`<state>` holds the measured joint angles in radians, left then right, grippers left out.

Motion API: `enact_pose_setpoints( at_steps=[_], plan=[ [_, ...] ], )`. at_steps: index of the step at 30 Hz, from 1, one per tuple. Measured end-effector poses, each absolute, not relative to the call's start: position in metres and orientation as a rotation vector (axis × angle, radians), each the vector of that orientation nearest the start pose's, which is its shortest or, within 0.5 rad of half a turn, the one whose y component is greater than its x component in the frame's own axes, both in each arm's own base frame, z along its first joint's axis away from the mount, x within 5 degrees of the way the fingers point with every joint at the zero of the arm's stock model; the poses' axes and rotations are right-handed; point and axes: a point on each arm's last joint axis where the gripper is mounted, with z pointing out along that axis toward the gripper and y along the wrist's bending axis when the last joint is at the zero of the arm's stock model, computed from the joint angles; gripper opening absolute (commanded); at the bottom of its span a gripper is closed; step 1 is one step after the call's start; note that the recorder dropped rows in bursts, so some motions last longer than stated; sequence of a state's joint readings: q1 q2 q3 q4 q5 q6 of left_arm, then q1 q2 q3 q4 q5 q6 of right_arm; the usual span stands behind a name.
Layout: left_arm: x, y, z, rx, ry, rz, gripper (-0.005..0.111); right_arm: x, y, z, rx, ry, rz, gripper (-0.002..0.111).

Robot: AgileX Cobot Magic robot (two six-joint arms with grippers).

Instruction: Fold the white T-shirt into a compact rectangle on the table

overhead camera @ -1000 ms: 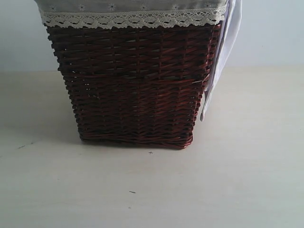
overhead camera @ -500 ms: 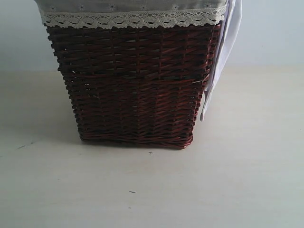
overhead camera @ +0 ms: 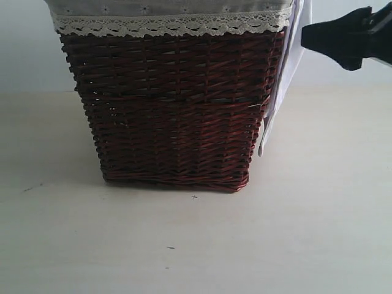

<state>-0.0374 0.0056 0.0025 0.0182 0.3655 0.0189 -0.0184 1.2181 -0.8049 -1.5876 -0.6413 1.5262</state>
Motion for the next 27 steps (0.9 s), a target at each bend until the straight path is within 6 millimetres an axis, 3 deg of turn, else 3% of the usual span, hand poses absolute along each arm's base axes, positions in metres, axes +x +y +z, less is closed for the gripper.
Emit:
enact_pose_setpoints(
  at_steps=[13, 16, 18, 22, 24, 26, 27],
  plan=[
    [0.053, -0.001, 0.179, 0.064, 1.856, 0.005, 0.000, 0.309, 0.046, 0.289, -0.450, 1.906, 0.537, 0.079],
    [0.053, -0.001, 0.179, 0.064, 1.856, 0.005, 0.000, 0.316, 0.056, 0.291, -0.491, 1.881, 0.550, 0.079],
    [0.053, -0.001, 0.179, 0.064, 1.856, 0.005, 0.000, 0.317, 0.073, 0.290, -0.582, 1.863, 0.487, 0.079],
    [0.053, -0.001, 0.179, 0.064, 1.856, 0.005, 0.000, 0.322, 0.084, 0.280, -0.588, 1.902, 0.359, 0.078],
    [0.053, -0.001, 0.179, 0.064, 1.856, 0.005, 0.000, 0.327, 0.079, 0.278, -0.513, 1.932, 0.307, 0.070],
    [0.053, -0.001, 0.179, 0.064, 1.856, 0.005, 0.000, 0.333, 0.075, 0.272, -0.435, 1.964, 0.281, 0.042],
    [0.053, -0.001, 0.179, 0.064, 1.856, 0.005, 0.000, 0.336, 0.076, 0.269, -0.430, 1.971, 0.301, 0.033]
  ],
)
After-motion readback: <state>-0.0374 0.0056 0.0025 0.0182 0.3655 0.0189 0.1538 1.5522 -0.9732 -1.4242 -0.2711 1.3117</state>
